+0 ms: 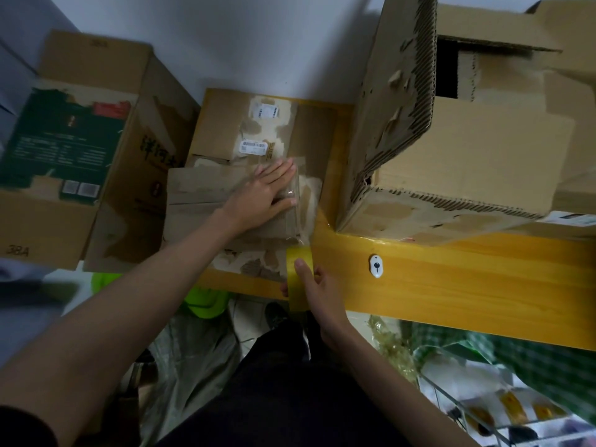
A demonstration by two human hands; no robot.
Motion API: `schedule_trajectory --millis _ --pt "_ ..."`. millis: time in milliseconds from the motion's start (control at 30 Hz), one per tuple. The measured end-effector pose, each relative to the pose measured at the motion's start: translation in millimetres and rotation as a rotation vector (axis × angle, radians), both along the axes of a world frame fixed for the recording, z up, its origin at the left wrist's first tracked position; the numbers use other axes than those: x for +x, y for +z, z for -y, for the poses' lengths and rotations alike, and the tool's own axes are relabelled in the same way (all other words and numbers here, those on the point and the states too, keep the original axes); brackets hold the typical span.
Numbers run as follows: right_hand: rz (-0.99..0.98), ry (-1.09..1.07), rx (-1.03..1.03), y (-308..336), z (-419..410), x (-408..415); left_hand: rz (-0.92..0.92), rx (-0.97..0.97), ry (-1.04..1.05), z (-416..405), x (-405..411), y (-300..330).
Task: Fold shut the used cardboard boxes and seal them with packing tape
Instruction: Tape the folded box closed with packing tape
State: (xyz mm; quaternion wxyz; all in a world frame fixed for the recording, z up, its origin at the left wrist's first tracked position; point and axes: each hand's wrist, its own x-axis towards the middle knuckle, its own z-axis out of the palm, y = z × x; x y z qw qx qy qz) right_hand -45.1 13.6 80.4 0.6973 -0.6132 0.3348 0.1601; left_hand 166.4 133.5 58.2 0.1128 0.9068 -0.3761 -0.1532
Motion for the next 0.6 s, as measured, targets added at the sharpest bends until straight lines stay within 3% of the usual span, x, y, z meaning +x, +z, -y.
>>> schedule_trajectory --millis 233,433,600 --pt "-0.017 0.042 0.1 -23.8 0.2 -2.7 0.125 0.128 0.028 0.9 -23.9 -9.1" --pt "-0.011 0.061 0.082 -30.3 3.9 -2.3 0.206 0.116 -0.013 4.4 -77.0 -16.3" --pt "-0.004 0.111 0.04 -35.3 14.4 -2.7 0.191 0.09 0.008 4.8 -73.6 -24.3"
